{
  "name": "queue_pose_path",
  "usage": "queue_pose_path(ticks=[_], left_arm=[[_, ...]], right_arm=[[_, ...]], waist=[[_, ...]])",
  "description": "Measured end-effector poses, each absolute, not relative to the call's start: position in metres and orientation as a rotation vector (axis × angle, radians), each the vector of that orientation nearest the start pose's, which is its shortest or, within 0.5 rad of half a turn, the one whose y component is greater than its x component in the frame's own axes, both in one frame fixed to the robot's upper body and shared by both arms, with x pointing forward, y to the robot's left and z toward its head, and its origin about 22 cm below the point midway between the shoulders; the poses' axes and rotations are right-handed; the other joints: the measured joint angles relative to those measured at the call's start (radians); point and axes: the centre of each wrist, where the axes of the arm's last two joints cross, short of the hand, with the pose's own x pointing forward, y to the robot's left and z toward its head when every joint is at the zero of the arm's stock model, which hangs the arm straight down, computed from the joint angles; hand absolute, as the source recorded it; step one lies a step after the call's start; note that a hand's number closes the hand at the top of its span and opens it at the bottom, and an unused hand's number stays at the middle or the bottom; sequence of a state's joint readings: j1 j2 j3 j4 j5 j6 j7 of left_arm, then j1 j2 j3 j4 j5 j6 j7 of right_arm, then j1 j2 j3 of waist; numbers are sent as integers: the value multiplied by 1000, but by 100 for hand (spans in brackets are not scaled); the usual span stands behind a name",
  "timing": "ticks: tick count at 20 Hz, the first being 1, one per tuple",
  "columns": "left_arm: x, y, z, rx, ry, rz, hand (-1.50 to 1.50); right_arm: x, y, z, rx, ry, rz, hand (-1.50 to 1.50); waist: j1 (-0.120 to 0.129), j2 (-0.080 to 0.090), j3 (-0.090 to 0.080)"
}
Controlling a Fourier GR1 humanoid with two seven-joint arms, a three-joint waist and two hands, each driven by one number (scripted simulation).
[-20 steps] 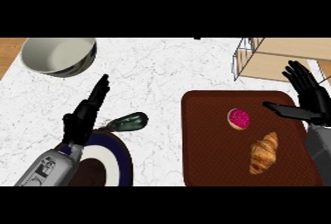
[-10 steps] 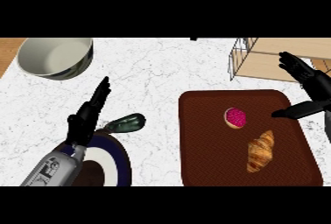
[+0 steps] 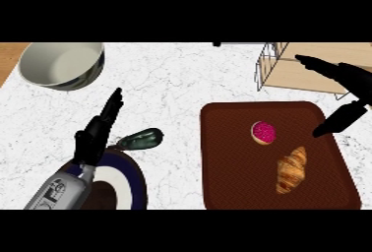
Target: Pick the cupcake from the tray and place it in the tiered shelf
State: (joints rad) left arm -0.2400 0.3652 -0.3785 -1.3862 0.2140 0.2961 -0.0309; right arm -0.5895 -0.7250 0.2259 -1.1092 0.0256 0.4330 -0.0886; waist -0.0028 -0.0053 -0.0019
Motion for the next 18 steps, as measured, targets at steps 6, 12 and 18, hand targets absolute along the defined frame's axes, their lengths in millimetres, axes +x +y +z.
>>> queue_pose_path(ticks=[6,12,18], left_arm=[[283,223,16,119,-1575,-253,0],[276,219,9,111,-1570,-260,0],[276,223,11,112,-1575,-250,0]], right_arm=[[349,-312,152,-334,-1311,1189,-150],[330,-286,161,-369,-1287,1203,-150],[311,-274,150,-402,-1300,1190,-150]], waist=[[-5,0,1],[-1,2,1],[1,4,2]])
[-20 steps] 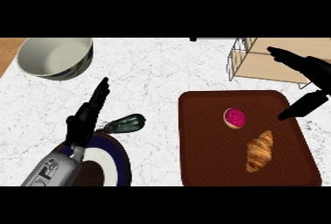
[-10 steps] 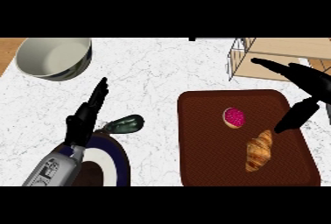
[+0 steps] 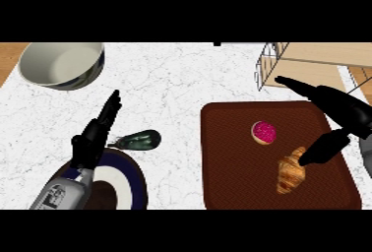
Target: Pick the cupcake from the tray and place it in the tiered shelf
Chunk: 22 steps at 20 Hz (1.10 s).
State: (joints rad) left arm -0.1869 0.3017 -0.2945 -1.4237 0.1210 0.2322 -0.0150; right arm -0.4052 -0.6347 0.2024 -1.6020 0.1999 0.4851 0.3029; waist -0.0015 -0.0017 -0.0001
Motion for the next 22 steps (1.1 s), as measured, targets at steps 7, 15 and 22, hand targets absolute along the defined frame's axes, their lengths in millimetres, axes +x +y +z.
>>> queue_pose_path(ticks=[7,15,22], left_arm=[[276,225,14,104,-1572,-256,0],[280,218,13,111,-1572,-257,0],[283,215,21,105,-1578,-260,0]], right_arm=[[305,-265,146,-433,-1290,1174,-150],[301,-249,133,-442,-1265,1174,-150],[305,-246,119,-461,-1235,1183,-150]], waist=[[2,1,0],[2,1,0],[3,2,0]])
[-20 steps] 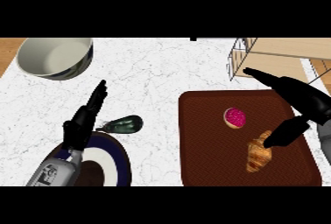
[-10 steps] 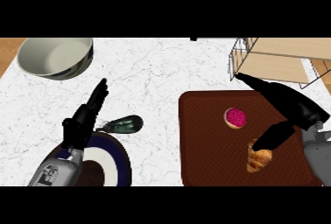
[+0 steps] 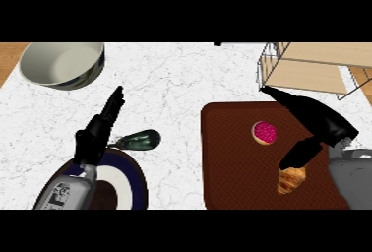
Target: Pick the cupcake from the tray and place it in the tiered shelf
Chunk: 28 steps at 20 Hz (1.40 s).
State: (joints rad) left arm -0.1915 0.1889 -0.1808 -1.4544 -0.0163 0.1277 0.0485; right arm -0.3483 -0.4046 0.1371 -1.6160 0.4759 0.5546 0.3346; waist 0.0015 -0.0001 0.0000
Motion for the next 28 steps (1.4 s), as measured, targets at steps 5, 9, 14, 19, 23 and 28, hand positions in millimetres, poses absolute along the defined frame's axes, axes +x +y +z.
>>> queue_pose_path(ticks=[5,9,14,19,23,28], left_arm=[[281,219,15,107,-1574,-257,0],[281,220,16,108,-1576,-257,0],[282,221,16,105,-1577,-263,0],[284,220,16,109,-1578,-257,0],[286,217,14,105,-1575,-260,0],[286,230,17,109,-1579,-261,0]], right_arm=[[308,-249,111,-471,-1217,1203,-150],[309,-239,100,-489,-1201,1212,-150],[311,-245,89,-506,-1187,1218,-150],[318,-243,78,-522,-1169,1223,-150],[322,-241,68,-529,-1168,1226,-150],[323,-236,52,-521,-1157,1234,-150]], waist=[[0,0,0],[1,0,0],[0,0,0],[1,0,0],[1,0,0],[1,0,0]])
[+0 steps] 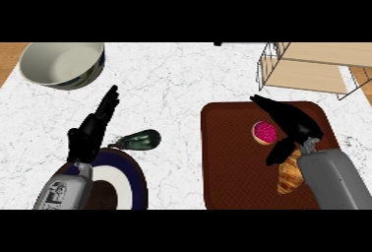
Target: Pick the cupcake from the tray and place it in the tiered shelf
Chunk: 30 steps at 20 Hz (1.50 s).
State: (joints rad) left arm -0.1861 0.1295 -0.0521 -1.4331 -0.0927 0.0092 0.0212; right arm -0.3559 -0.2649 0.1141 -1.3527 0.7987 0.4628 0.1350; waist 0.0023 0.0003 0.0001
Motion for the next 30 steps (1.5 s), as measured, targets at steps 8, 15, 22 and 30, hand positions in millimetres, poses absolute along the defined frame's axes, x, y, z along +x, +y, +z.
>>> queue_pose_path(ticks=[8,15,22,30], left_arm=[[293,221,15,110,-1580,-258,0],[290,226,11,100,-1583,-258,0],[287,222,12,97,-1576,-258,0],[286,223,15,113,-1576,-260,0]], right_arm=[[329,-240,37,-496,-1137,1258,-150],[324,-242,26,-509,-1122,1352,150],[323,-239,22,-541,-1185,1374,150],[308,-173,28,-696,-1121,1072,150]], waist=[[-1,0,0],[0,0,0],[0,0,0],[1,-5,-1]])
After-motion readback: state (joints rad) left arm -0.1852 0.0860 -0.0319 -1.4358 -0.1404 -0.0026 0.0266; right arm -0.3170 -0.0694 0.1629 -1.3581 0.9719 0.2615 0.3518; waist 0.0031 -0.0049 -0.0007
